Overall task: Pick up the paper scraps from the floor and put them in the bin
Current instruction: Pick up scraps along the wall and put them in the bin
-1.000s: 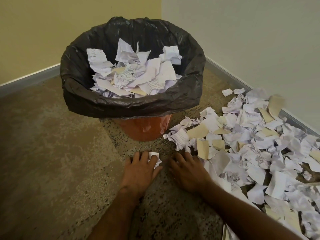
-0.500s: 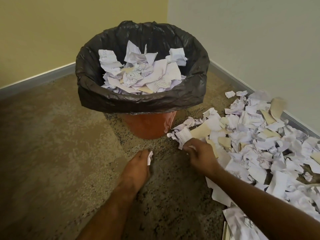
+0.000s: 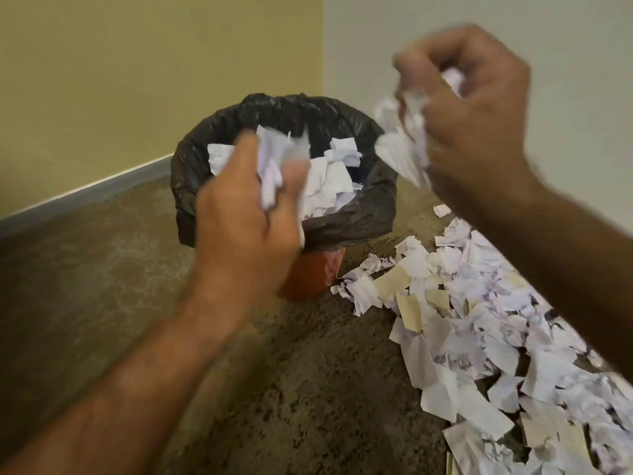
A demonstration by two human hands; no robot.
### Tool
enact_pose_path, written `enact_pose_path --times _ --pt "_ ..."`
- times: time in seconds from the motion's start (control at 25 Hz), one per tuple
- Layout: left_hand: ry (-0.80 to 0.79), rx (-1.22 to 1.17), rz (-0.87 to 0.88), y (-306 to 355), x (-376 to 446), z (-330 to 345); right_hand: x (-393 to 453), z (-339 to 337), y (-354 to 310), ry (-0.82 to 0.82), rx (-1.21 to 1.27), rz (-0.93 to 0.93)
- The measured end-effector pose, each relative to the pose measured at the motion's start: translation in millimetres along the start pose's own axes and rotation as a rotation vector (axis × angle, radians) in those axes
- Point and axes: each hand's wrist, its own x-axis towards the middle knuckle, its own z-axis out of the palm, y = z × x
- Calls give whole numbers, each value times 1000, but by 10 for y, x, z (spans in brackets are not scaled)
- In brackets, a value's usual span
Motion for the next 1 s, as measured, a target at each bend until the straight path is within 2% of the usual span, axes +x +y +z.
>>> enact_pose_path --times 0.08,0.16,0.28,0.36,0.44,0.6,0.68,0.8,0.88,0.92,0.96,1.0 --pt "59 109 -25 -100 468 -53 299 297 76 -37 -111 -73" --pt "30 249 -61 -402 811 -13 455 543 253 -179 -293 -128" --pt "-237 452 -224 -966 1068 110 442 761 565 -607 -691 -175" --pt "-440 611 -334 -1133 1080 191 354 754 617 -763 -747 -164" --pt "-524 710 -391 -1126 1017 239 282 637 630 -764 -693 -157" --pt "-616 739 -306 -1185 952 287 134 307 578 -628 -648 -120" --pt "-501 650 -211 -1235 978 190 78 189 560 -640 -681 -87" --pt "-51 353 -86 -1372 829 -155 121 169 501 -614 -713 -101" --pt "242 197 -212 -1654 436 -421 224 266 438 -637 -737 -131" --pt "306 178 -336 -1822 174 -512 282 335 437 -691 -772 -151" --pt "278 211 -473 -1984 -99 -578 349 439 456 -774 -809 -170" --pt "139 303 -586 -2136 -364 -599 403 557 487 -873 -841 -182"
